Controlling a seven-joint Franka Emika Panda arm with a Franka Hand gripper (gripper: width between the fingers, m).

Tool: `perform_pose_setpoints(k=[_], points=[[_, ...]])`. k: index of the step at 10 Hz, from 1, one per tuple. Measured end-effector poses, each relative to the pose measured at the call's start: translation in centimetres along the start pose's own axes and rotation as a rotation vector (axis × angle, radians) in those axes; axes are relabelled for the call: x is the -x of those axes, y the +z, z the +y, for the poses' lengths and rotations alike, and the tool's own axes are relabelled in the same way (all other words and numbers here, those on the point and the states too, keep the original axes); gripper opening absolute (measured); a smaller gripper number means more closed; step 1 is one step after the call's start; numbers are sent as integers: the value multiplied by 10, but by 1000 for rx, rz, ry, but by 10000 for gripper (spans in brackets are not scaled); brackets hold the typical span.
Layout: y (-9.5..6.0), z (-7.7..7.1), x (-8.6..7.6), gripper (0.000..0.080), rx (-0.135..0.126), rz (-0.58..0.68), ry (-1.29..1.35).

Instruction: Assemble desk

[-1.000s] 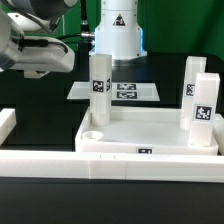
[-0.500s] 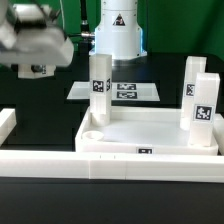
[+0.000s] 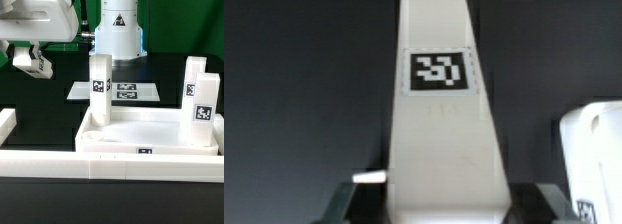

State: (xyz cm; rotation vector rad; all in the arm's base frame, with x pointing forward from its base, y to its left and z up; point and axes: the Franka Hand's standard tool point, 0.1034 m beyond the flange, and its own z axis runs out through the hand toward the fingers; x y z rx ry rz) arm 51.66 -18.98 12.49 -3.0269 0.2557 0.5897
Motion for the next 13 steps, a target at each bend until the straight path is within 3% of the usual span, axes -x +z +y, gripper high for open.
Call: perform_pose_setpoints(k=[1,5,7,9,10,12,13], points=[[-2,-2,1,288,1,46,4],[-32,-36,-11,288,17,314,-16],[-29,-32,-10,288,24,425,-7],[-32,-27,-17,288,56,576,1],[-36,-39,-17,288,48,602,8],[-58,-56,-31,288,80,762,-6],[-58,-64,-32,288,69,766,2]])
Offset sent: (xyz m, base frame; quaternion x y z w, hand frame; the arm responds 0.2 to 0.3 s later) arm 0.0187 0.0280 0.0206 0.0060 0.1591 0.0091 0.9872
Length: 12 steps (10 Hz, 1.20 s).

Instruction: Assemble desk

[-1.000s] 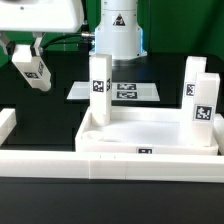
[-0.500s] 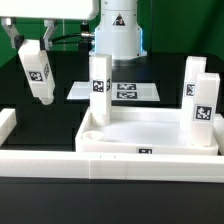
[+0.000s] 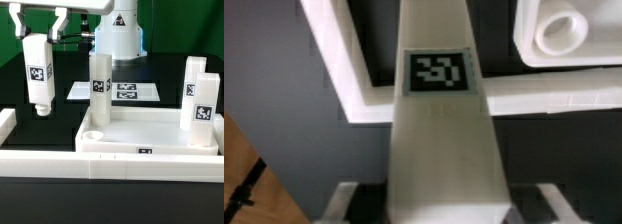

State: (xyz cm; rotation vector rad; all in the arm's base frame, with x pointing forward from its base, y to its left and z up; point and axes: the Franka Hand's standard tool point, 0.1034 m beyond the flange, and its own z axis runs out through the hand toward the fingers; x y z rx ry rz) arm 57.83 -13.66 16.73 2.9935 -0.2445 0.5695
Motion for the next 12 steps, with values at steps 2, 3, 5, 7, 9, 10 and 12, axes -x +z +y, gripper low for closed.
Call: perform_pose_setpoints(k=[2,3,5,7,9,10,12], points=[[1,0,1,288,2,0,3],[2,0,1,288,2,0,3],[2,-5,0,288,-2,0,6],[-4,-38,-19,288,-38,20,-14],[-7,-59,-30,288,-58,28,-1],[-6,-61,-29,288,-60,25,3],[-6,-61,-28,288,-59,24,2]])
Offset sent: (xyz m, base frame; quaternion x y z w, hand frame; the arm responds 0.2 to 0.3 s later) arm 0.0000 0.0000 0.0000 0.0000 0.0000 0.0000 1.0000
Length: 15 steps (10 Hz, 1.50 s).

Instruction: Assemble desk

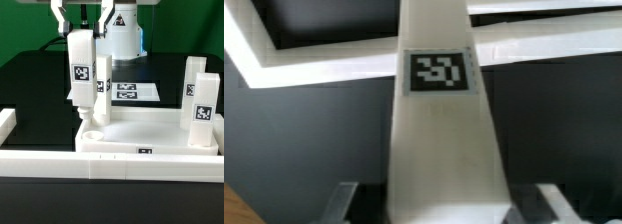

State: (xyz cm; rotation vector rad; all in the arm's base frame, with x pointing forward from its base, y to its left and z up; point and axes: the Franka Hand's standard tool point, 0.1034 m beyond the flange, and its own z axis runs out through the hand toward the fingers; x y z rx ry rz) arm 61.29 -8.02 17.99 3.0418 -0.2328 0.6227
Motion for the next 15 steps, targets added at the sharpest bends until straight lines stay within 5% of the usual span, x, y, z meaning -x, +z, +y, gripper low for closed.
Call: perform_pose_setpoints(k=[3,6,8,15], points=[[1,-14,0,288,-7,4,-17],[2,-10,0,288,9,39,-17],[1,-3,4,288,57,163,-30],[10,-10,19,288,51,131,-37]])
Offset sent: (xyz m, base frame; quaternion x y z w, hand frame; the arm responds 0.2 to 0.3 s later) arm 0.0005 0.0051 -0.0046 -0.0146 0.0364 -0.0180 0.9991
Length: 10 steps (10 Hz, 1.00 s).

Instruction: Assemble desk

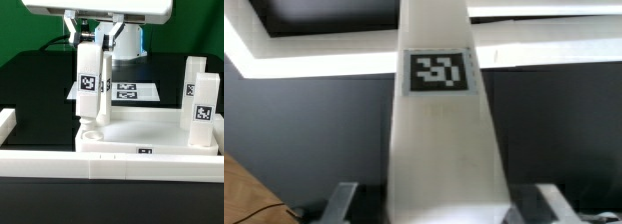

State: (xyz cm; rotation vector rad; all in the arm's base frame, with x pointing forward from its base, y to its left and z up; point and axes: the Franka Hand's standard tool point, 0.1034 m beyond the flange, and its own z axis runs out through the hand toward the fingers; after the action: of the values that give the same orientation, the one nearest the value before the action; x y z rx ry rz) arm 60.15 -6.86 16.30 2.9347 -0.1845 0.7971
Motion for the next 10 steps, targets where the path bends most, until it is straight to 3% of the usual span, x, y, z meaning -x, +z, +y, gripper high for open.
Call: perform_pose_setpoints(k=[10], points=[[10,-10,11,288,-5,-21,-18]])
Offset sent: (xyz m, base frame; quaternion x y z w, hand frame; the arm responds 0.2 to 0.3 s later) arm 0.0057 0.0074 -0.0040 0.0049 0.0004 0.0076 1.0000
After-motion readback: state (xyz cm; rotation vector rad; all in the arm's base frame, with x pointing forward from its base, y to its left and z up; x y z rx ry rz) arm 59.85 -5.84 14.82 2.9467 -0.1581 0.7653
